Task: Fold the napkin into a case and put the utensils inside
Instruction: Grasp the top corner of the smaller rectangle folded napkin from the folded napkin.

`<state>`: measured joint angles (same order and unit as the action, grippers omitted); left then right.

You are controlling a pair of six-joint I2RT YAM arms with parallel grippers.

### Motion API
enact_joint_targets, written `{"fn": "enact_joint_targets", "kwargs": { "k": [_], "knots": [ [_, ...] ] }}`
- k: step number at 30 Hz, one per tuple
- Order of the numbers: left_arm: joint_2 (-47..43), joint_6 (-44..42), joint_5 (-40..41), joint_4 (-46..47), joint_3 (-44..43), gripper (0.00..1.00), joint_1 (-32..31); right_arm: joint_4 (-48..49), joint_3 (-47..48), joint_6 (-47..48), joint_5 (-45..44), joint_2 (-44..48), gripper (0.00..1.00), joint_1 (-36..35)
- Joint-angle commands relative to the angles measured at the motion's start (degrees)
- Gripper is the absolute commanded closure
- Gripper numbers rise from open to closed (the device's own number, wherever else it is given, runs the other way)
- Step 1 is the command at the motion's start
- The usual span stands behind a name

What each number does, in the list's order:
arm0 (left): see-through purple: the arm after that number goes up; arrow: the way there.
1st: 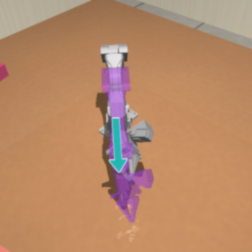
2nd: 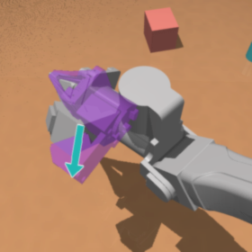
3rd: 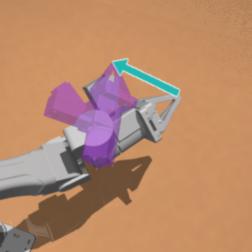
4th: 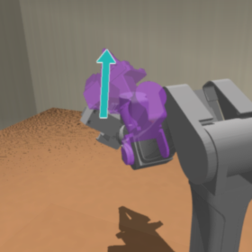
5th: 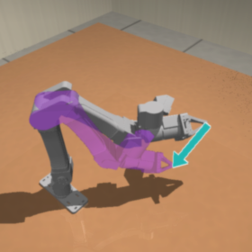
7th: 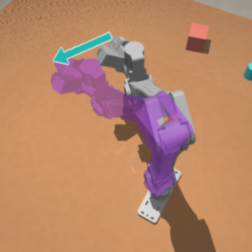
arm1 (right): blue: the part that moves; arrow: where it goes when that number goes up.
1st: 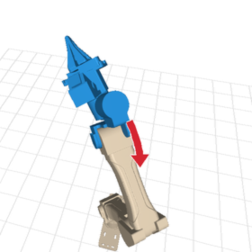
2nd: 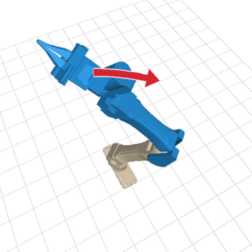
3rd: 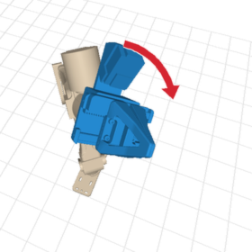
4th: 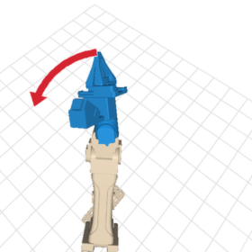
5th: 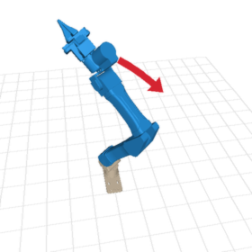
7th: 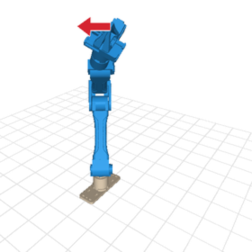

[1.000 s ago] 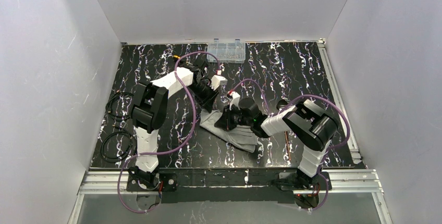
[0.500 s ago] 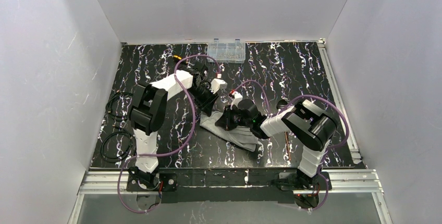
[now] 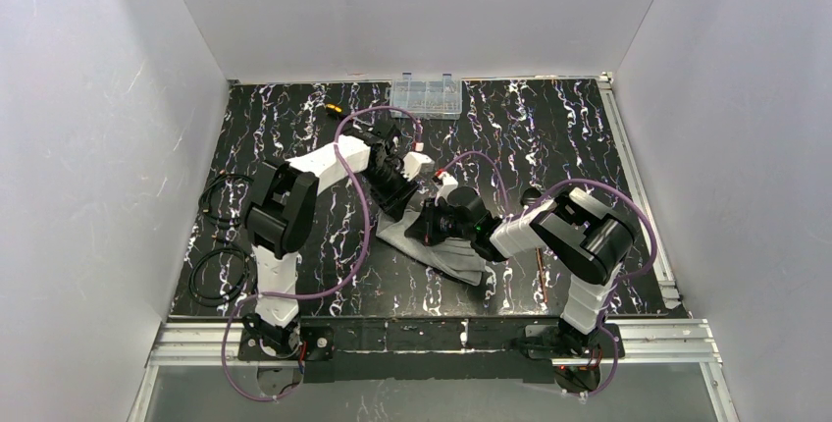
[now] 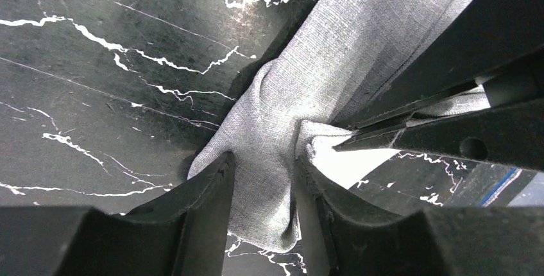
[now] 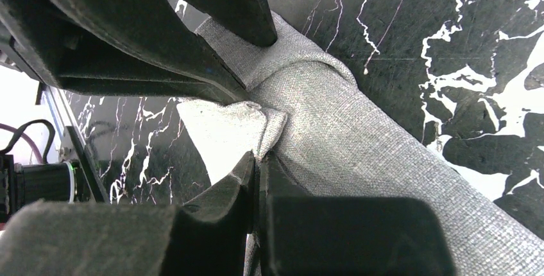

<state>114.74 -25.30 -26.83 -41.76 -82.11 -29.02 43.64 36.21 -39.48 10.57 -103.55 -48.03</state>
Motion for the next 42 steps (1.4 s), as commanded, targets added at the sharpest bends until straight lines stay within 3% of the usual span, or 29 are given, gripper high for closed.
{"fn": "enact_joint_targets", "kwargs": {
  "k": [1, 15, 25, 32, 40, 42],
  "knots": [
    [-6.1, 1.7, 3.3, 1.0, 1.6, 0.61, -0.3, -2.7, -1.1, -0.8, -1.7, -2.1, 0.95, -0.4],
    [-5.8, 1.2, 1.5, -0.6, 2.1, 0.59, -1.1, -1.1, -2.8, -2.9, -2.2, -2.1, 0.97, -0.5],
    [-5.5, 1.4, 9.2, 3.1, 3.9, 0.58, -2.1, -0.3, -3.1, -3.6, -1.4, -2.4, 0.98, -0.4],
    [-6.4, 1.4, 10.8, 5.7, 6.4, 0.7, -2.0, -0.1, -3.0, -4.3, -0.3, -3.2, 0.99, -0.5],
    [-7.6, 3.7, 5.4, 3.6, 6.8, 0.7, -4.1, -4.3, 0.5, -4.8, 2.1, -5.4, 0.99, -0.3],
    [-8.1, 4.0, 5.4, 3.8, 7.2, 0.76, -4.4, -6.9, 1.5, -4.5, 2.2, -5.1, 0.99, 0.0]
  ]
}}
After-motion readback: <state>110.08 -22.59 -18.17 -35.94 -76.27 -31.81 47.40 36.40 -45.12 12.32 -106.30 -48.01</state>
